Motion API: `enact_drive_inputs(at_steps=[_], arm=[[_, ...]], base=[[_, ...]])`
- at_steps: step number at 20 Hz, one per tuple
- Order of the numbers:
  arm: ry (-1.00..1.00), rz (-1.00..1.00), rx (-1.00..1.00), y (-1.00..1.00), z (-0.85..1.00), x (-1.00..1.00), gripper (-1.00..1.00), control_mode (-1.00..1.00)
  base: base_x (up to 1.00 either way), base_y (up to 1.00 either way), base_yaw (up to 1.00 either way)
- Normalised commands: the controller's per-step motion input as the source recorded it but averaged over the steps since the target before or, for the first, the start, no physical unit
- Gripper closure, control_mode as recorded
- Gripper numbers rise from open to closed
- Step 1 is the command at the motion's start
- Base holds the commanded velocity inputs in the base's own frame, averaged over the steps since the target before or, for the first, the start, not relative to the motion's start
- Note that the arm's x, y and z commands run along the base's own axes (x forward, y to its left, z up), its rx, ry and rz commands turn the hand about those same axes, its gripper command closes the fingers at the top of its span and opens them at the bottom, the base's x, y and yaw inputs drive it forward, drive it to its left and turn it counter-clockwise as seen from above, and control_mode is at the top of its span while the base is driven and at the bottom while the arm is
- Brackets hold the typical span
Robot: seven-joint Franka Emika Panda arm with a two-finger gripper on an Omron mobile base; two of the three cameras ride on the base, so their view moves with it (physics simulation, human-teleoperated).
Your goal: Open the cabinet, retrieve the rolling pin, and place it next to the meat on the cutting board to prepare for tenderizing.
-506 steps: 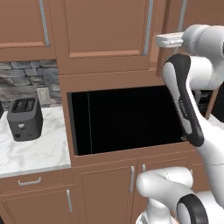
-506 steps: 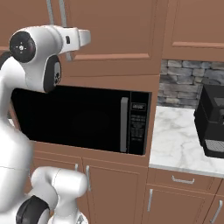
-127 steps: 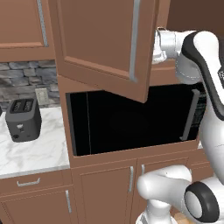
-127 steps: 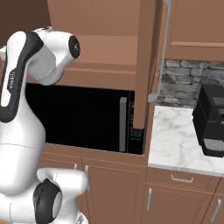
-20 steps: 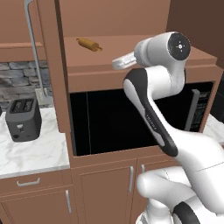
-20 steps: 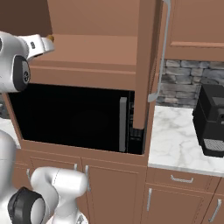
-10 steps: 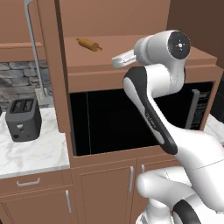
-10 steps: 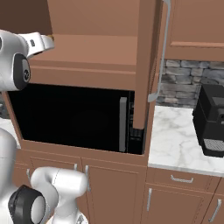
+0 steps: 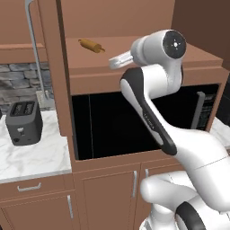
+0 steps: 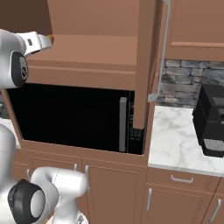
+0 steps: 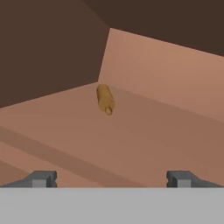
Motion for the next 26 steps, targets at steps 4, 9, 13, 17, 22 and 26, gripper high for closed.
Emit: enact_drive_inputs(at_steps=[4,9,13,17,22,26], arm=[[-0.03,0.03,0.0,0.0,0.04,0.0,-1.0,-1.0],[-0.05,0.02,0.0,0.0,0.01,0.04,-1.0,-1.0],[-0.02,0.03,0.03,0.01,0.01,0.14,-1.0,-1.0],[0.0,0.03,0.16,0.0,0.05,0.21,-1.0,-1.0],[0.0,0.01,0.2,0.0,0.1,0.27,-1.0,-1.0],[0.05,0.0,0.07,0.1,-0.01,0.24,-1.0,-1.0]], base=[[0.0,0.0,0.0],[0.0,0.0,0.0],[0.0,0.0,0.0],[0.0,0.0,0.0],[0.0,0.0,0.0],[0.0,0.0,0.0]])
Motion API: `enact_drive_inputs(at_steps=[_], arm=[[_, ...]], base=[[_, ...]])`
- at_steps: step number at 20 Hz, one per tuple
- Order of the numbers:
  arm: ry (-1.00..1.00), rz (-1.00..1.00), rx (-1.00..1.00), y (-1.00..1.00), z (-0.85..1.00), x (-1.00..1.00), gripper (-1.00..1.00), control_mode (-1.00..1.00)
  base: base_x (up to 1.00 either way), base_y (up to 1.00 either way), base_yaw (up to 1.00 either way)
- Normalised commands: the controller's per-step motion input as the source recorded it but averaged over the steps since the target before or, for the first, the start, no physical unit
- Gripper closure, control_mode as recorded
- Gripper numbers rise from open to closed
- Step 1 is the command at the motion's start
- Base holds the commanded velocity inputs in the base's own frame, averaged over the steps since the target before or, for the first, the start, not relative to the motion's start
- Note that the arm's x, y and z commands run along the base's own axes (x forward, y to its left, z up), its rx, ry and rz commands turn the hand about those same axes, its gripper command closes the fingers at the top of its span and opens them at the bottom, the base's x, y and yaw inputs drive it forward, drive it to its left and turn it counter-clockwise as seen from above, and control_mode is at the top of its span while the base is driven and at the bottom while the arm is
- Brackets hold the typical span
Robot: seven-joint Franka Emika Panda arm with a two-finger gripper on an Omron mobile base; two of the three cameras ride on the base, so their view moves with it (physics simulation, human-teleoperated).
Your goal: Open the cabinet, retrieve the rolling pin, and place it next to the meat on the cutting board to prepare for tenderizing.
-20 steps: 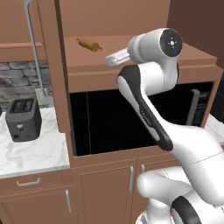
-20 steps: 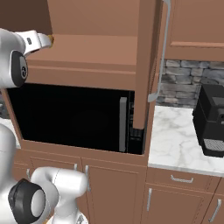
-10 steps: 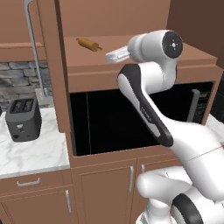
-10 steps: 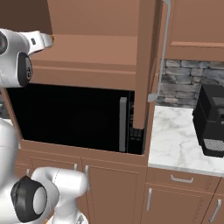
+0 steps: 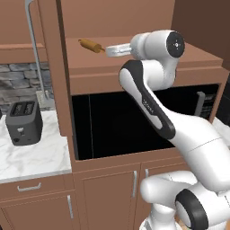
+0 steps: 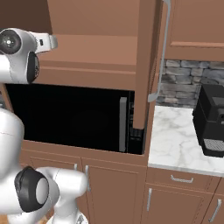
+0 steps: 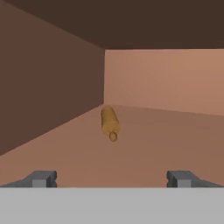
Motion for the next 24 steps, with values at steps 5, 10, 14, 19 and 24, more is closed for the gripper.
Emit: enact_drive_inputs(at_steps=[5,10,14,19,24], arm=[[0.12,0.01,0.0,0.21,-0.06,0.24,-1.0,-1.0],[0.14,0.03,0.0,0.13,0.0,0.33,-1.0,-1.0],[0.03,0.06,0.0,0.07,-0.07,0.27,-1.0,-1.0],[0.0,0.06,-0.04,0.07,-0.15,0.2,-1.0,-1.0],[0.0,0.06,-0.03,0.07,-0.11,0.16,-1.0,-1.0]], base=[[0.0,0.0,0.0],[0.0,0.0,0.0],[0.0,0.0,0.0],[0.0,0.0,0.0],[0.0,0.0,0.0]])
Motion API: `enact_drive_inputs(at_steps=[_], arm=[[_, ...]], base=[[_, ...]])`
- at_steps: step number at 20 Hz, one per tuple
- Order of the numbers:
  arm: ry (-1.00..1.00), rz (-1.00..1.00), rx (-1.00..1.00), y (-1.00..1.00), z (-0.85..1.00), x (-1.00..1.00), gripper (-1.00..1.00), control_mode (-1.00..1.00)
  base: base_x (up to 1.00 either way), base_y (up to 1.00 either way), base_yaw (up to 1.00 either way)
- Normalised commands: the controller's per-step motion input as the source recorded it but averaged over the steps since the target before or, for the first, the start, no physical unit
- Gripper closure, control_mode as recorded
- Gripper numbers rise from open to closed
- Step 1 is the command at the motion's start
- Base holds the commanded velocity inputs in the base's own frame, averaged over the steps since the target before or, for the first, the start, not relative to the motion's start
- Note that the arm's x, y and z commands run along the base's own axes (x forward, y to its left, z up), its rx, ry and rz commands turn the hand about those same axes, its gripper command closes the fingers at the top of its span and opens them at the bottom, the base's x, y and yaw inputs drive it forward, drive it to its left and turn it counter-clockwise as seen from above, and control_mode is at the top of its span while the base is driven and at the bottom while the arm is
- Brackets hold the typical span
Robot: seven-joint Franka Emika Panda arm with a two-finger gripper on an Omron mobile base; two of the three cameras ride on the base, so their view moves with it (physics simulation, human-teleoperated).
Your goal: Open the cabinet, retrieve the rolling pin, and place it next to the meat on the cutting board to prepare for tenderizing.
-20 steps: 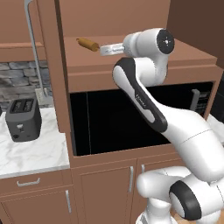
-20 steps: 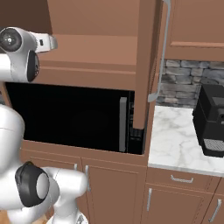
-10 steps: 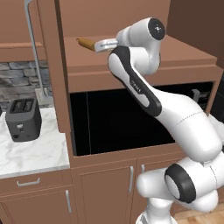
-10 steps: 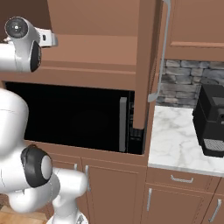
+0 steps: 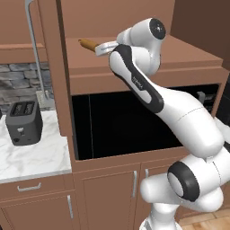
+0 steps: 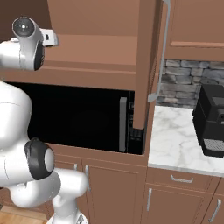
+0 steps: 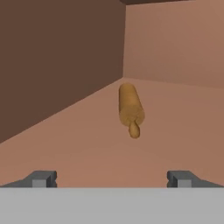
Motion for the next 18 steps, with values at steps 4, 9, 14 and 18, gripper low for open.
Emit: enact_drive_inputs(at_steps=[4,9,14,18], arm=[[0.0,0.04,0.0,0.03,-0.01,0.2,-1.0,-1.0],[0.0,0.02,0.0,0.05,0.0,0.25,-1.0,-1.0],[0.0,0.0,0.0,0.07,0.0,0.12,-1.0,-1.0],[0.0,0.0,0.0,0.0,0.0,0.05,-1.0,-1.0]], base=[[0.0,0.0,0.0],[0.0,0.0,0.0],[0.0,0.0,0.0],[0.0,0.0,0.0]])
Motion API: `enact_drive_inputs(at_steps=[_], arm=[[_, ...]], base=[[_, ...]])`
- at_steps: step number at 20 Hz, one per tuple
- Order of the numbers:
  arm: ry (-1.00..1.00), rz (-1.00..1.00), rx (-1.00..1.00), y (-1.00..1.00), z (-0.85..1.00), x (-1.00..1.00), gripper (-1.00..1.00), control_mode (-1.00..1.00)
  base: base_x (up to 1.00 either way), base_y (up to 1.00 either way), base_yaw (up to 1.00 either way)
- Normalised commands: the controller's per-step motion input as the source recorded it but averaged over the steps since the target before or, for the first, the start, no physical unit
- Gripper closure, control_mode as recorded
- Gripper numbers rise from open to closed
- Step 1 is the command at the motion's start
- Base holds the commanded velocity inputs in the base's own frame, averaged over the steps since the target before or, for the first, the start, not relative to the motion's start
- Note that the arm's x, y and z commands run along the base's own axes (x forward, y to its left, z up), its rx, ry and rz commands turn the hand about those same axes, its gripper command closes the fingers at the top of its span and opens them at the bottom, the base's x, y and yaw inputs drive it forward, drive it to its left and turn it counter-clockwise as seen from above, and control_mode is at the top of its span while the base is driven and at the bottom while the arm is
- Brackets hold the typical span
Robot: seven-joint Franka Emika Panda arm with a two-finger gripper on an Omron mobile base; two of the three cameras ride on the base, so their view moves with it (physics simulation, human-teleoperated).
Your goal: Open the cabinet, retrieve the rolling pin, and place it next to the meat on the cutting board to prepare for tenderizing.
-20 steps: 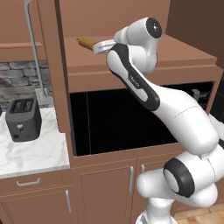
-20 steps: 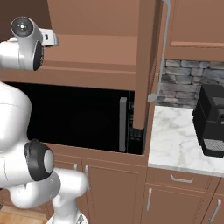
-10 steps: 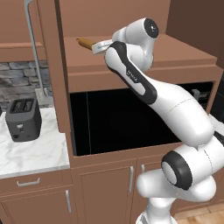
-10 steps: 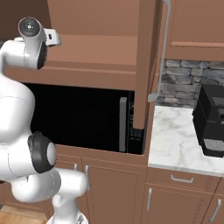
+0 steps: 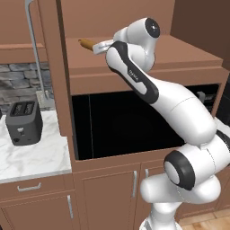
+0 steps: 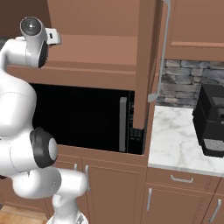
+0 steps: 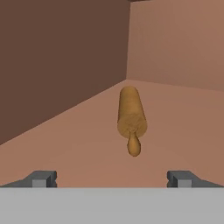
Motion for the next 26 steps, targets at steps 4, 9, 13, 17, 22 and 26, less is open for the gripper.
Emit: enact_drive_inputs(at_steps=[4,9,13,17,22,26], arm=[[0.0,0.0,0.0,0.0,0.0,0.01,-1.0,-1.0],[0.0,0.0,0.0,0.0,0.0,0.0,-1.0,-1.0],[0.0,0.0,0.0,0.0,0.0,0.05,-1.0,-1.0],[0.0,0.0,0.0,0.0,0.0,0.23,-1.0,-1.0],[0.0,0.0,0.0,0.0,0.0,0.29,-1.0,-1.0],[0.0,0.0,0.0,0.0,0.0,0.29,-1.0,-1.0]], base=[[0.0,0.0,0.0],[0.0,0.0,0.0],[0.0,0.0,0.0],[0.0,0.0,0.0],[0.0,0.0,0.0],[0.0,0.0,0.0]])
